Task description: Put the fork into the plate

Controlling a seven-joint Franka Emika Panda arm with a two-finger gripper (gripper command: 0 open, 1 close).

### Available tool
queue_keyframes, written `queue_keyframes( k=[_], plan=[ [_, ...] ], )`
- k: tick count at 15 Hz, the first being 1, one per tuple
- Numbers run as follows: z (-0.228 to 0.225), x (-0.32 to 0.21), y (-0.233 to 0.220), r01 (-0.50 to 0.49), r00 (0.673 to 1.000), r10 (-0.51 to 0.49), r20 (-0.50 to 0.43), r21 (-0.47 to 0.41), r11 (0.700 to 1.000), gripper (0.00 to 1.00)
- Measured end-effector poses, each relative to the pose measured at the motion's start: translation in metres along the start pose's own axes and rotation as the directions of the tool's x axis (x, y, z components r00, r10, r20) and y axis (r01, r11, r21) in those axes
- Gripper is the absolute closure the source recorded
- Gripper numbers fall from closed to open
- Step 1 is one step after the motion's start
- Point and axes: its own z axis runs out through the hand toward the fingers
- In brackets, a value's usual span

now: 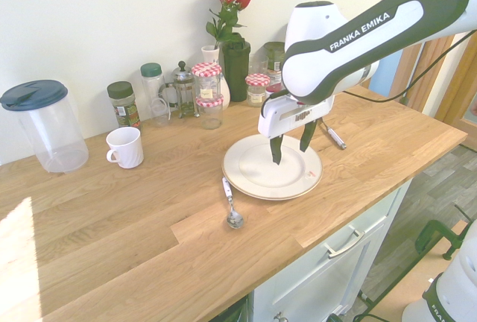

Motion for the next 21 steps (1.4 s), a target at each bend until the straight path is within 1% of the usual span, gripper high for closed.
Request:
queue_keyframes(
  k=[2, 4, 6, 8, 12, 16, 21],
  plan=[
    [0.001, 0.001, 0.001, -0.003, 1.000, 0.003, 0.005, -0.006, 1.000, 0.00],
    [-0.006, 0.008, 0.000, -0.016, 1.000, 0.016, -0.009, 0.007, 1.000, 0.00],
    [-0.025, 0.030, 0.002, -0.041, 0.998, 0.042, -0.052, 0.027, 0.999, 0.00],
    [-0.039, 0.052, 0.013, -0.063, 0.994, 0.065, -0.093, 0.023, 0.998, 0.00],
    [-0.048, 0.079, 0.049, -0.115, 0.985, 0.109, -0.134, -0.037, 0.993, 0.00],
    [-0.061, 0.083, 0.095, -0.190, 0.969, 0.173, -0.179, -0.081, 0.978, 0.00],
    [-0.048, 0.076, 0.154, -0.302, 0.945, 0.286, -0.157, -0.095, 0.948, 0.00]
  ],
)
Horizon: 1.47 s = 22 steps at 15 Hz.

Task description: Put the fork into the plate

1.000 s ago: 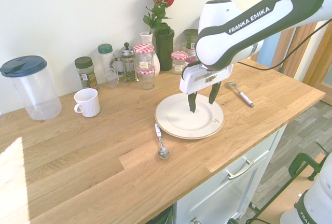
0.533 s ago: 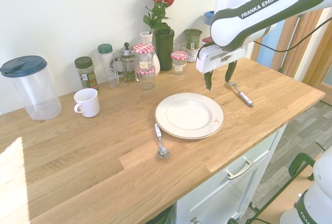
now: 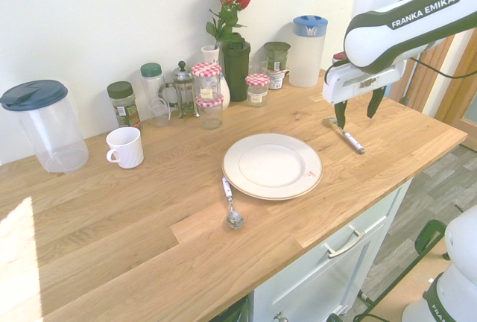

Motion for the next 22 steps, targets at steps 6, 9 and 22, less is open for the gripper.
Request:
queue_keyframes(
  k=[6, 9, 22],
  plan=[
    [0.040, 0.006, 0.036, -0.110, 0.993, 0.109, 0.037, 0.019, 0.994, 0.00],
    [0.061, 0.013, 0.039, -0.155, 0.987, 0.153, 0.044, 0.050, 0.987, 0.00],
    [0.099, 0.031, 0.038, -0.282, 0.958, 0.272, 0.087, 0.134, 0.950, 1.00]
  ],
)
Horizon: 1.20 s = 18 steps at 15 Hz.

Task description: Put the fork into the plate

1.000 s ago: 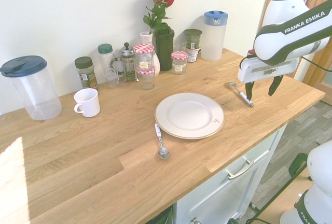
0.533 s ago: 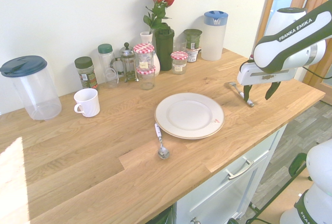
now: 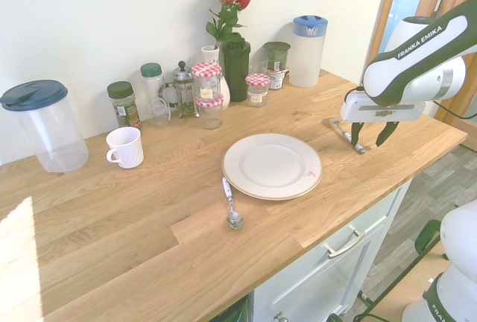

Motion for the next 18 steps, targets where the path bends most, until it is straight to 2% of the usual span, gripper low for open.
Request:
queue_keyframes(
  k=[7, 18],
  plan=[
    [0.006, 0.009, -0.007, -0.009, 1.000, 0.009, -0.006, 0.024, 1.000, 1.00],
    [0.000, 0.006, -0.063, 0.050, 0.999, -0.049, -0.011, 0.071, 0.996, 1.00]
  ],
)
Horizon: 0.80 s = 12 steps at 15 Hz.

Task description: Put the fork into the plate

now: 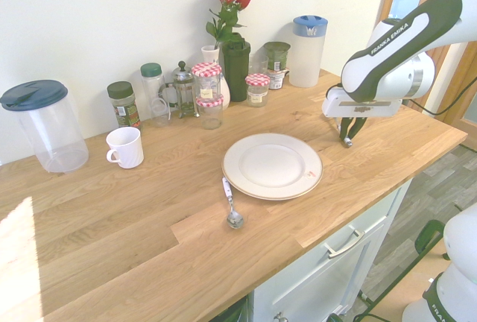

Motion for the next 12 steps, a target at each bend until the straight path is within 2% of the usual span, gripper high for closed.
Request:
queue_keyframes(
  k=[5, 12],
  plan=[
    [-0.031, 0.003, -0.050, 0.050, 0.999, -0.048, -0.024, 0.056, 0.997, 1.00],
    [-0.064, -0.088, -0.129, 0.220, 0.974, -0.224, 0.021, 0.107, 0.970, 1.00]
  ],
)
